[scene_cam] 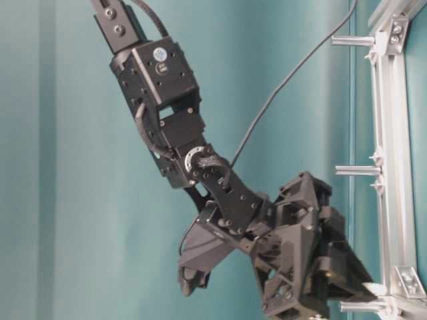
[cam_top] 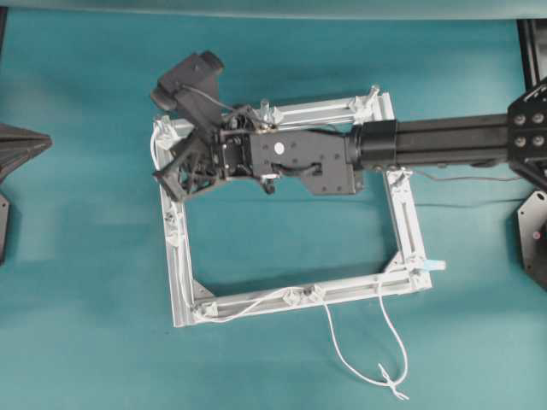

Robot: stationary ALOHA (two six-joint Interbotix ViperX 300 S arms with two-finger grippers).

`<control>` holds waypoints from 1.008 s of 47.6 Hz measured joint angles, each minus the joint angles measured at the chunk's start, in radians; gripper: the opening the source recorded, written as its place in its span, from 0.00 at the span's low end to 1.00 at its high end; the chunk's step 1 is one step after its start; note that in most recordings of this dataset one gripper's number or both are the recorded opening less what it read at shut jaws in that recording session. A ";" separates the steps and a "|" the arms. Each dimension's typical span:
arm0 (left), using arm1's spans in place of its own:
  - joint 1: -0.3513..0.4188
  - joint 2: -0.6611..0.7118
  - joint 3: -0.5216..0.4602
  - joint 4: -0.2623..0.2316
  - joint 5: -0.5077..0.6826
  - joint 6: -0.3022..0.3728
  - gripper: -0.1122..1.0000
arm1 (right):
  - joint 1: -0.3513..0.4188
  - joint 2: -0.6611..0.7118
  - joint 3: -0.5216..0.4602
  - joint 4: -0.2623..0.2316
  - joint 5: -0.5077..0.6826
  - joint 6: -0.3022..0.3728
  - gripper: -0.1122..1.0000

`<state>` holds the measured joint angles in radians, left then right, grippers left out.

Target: Move the cable alternately left and right between 8 pins so it hooks onto each one.

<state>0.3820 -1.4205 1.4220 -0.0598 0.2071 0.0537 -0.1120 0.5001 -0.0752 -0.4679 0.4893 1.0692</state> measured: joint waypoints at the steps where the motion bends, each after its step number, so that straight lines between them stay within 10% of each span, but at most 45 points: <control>1: -0.002 0.000 0.000 0.000 0.000 0.000 0.18 | 0.002 -0.003 0.003 0.000 -0.002 0.000 0.24; 48: 0.000 -0.002 0.000 0.000 0.000 0.000 0.18 | 0.035 -0.204 0.321 0.000 -0.011 0.003 0.24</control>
<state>0.3820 -1.4220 1.4220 -0.0598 0.2071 0.0537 -0.0767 0.2961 0.2454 -0.4679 0.4786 1.0723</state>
